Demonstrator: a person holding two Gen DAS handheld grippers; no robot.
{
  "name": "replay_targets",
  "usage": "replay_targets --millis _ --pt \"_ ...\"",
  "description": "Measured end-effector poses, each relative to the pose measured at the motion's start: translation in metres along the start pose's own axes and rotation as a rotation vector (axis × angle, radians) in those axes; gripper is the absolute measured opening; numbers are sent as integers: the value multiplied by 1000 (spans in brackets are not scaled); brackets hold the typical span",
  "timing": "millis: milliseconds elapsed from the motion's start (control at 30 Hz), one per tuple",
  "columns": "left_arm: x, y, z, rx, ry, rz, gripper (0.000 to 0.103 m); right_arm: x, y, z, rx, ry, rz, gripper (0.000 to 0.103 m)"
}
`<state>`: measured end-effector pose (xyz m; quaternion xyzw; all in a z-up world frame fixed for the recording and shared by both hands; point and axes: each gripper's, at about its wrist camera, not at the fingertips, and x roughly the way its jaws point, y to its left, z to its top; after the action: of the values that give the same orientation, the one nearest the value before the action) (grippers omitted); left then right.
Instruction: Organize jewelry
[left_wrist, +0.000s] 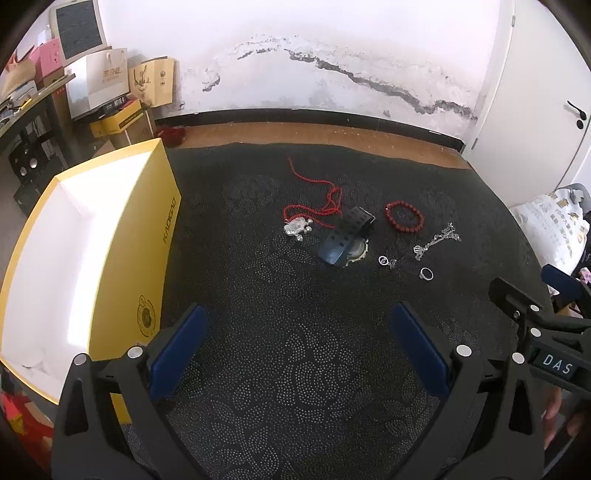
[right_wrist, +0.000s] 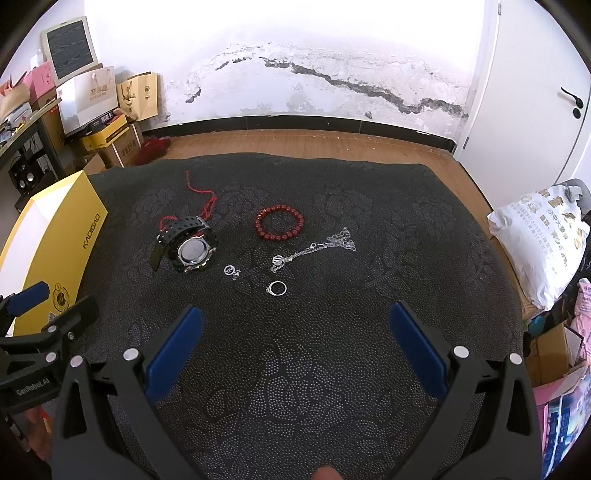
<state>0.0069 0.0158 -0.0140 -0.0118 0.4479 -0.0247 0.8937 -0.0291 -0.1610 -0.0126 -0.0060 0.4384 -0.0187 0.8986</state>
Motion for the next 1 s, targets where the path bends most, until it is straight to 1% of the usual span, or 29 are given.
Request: replay_targets --millis 100,200,400,533,600,667,733,800,833,900,1000 --pt "1 1 -1 -5 3 -8 98 0 1 1 1 3 1 98" --pt "8 4 -5 -11 27 -13 98 0 1 2 3 1 3 98" --pt "18 7 -12 8 43 -6 98 -1 1 4 9 -3 7 98" --pt "29 21 -18 -28 79 -8 98 -2 3 6 9 -7 13 98" --pt "36 28 -23 -21 94 17 98 -3 4 7 4 -11 15 98" --pt "44 37 -28 -31 127 35 98 -3 5 8 5 -11 19 98" --pt "48 46 -32 -33 139 41 98 -2 5 10 8 -12 23 98" --pt "50 54 -37 -20 150 71 98 -2 6 11 9 -13 28 98" --pt "50 58 -40 -23 156 74 98 -2 7 12 7 -14 28 98" --pt "46 74 -41 -55 153 93 98 0 9 13 2 -13 30 98" --pt "36 86 -38 -100 142 105 98 -1 9 16 3 -21 28 98"
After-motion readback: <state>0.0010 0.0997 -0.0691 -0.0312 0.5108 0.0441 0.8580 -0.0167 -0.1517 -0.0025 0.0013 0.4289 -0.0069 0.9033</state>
